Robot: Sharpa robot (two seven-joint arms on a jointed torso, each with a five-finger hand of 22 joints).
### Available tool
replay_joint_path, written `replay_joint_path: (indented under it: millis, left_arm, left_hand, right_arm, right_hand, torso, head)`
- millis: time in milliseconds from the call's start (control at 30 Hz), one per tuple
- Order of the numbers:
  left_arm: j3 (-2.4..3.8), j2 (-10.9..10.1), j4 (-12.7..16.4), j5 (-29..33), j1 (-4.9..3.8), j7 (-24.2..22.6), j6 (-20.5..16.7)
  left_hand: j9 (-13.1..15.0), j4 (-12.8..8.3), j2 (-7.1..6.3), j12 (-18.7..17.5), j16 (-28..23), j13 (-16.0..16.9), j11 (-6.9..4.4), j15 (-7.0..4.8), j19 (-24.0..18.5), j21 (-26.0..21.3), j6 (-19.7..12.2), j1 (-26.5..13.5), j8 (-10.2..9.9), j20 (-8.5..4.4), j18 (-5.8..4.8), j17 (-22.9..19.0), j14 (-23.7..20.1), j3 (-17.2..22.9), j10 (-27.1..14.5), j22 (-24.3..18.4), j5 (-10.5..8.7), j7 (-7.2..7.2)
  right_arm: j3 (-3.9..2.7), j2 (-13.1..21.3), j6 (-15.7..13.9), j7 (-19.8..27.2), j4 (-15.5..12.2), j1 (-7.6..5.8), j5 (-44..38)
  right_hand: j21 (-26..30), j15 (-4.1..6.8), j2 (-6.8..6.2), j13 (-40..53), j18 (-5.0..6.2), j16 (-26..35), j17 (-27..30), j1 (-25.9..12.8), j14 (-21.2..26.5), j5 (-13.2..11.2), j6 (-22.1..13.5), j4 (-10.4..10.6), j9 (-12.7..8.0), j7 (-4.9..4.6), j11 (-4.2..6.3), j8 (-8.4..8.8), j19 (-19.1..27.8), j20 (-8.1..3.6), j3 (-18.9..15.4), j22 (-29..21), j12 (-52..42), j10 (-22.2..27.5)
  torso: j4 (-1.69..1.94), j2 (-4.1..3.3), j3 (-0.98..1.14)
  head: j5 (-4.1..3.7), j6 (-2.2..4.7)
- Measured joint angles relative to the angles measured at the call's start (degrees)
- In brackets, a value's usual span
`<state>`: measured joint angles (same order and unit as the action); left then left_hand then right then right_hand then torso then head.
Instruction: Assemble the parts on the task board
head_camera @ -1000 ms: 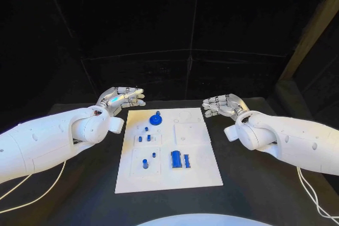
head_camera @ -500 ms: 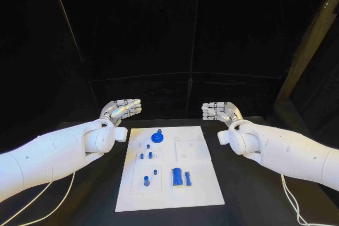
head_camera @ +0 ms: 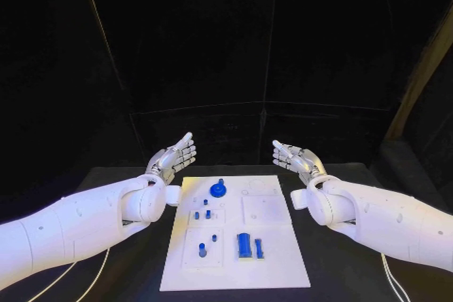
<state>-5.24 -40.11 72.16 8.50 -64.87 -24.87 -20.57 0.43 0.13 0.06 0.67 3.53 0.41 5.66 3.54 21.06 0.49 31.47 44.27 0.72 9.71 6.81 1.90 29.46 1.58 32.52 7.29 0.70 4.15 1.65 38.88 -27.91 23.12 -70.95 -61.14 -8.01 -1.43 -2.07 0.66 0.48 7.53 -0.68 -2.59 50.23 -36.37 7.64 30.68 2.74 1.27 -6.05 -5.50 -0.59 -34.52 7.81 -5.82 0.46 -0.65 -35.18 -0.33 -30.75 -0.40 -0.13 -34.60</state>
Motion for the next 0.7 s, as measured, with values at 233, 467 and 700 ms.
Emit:
replay_joint_path:
  millis: [233, 467, 700]
  left_arm:
    - [3.24, -2.75, 10.84, -2.7, 2.99, -1.05, -9.05]
    - [4.96, -4.37, 16.82, -5.4, 4.59, -2.35, -17.41]
    - [5.14, -4.56, 17.65, -6.84, 4.79, -3.1, -21.18]
  left_hand:
    - [-0.27, -0.07, -0.02, -0.25, -2.42, -0.23, -3.56, -2.44, -5.29, -0.01, -7.92, -11.12, -0.27, -2.45, -1.09, -1.32, -7.4, -0.87, -8.17, -1.89, -0.25, -2.82]
    - [-0.34, 0.0, -0.05, -0.25, -2.88, -0.32, -5.02, -3.15, -9.2, -0.27, -13.81, -19.42, -0.5, -4.41, -4.67, -1.69, -12.92, -1.11, -14.25, -5.43, -0.48, -3.73]
    - [-0.35, -0.14, -0.03, -0.45, -3.13, -0.34, -5.45, -3.43, -12.53, -0.27, -18.28, -25.73, -0.5, -7.71, -5.58, -1.79, -17.12, -1.25, -18.95, -6.71, -0.48, -4.0]
  right_arm:
    - [-1.02, 3.66, -6.12, 1.94, -11.79, 0.65, 2.8]
    - [-1.55, 5.55, -11.66, 3.96, -17.99, 1.04, 5.51]
    - [-1.58, 5.79, -14.23, 5.09, -18.82, 1.07, 7.01]
  right_hand:
    - [0.79, 1.44, -0.45, -0.28, -1.79, 0.2, 1.76, -12.22, 8.85, -1.84, -7.48, -1.89, -0.85, 3.25, 3.48, 0.15, 8.4, -1.92, 3.22, -0.29, 0.24, 8.55]
    - [1.05, 1.86, -0.6, -0.38, -2.7, 0.41, 2.32, -21.69, 15.73, -5.23, -13.27, -2.44, -1.09, 5.16, 4.88, 0.36, 14.89, -5.33, 4.85, -0.37, 0.28, 15.13]
    - [1.05, 1.98, -0.64, -0.41, -5.82, 0.41, 2.46, -28.92, 20.97, -6.67, -17.67, -2.59, -1.16, 5.79, 5.28, 0.36, 19.85, -7.08, 5.31, -0.37, 0.28, 20.22]
  torso:
    - [0.26, -0.35, 0.33]
    - [0.32, -0.42, 0.38]
    - [0.33, -0.42, 0.4]
  head:
    - [0.13, 0.22]
    - [0.13, 0.23]
    - [0.13, 0.23]
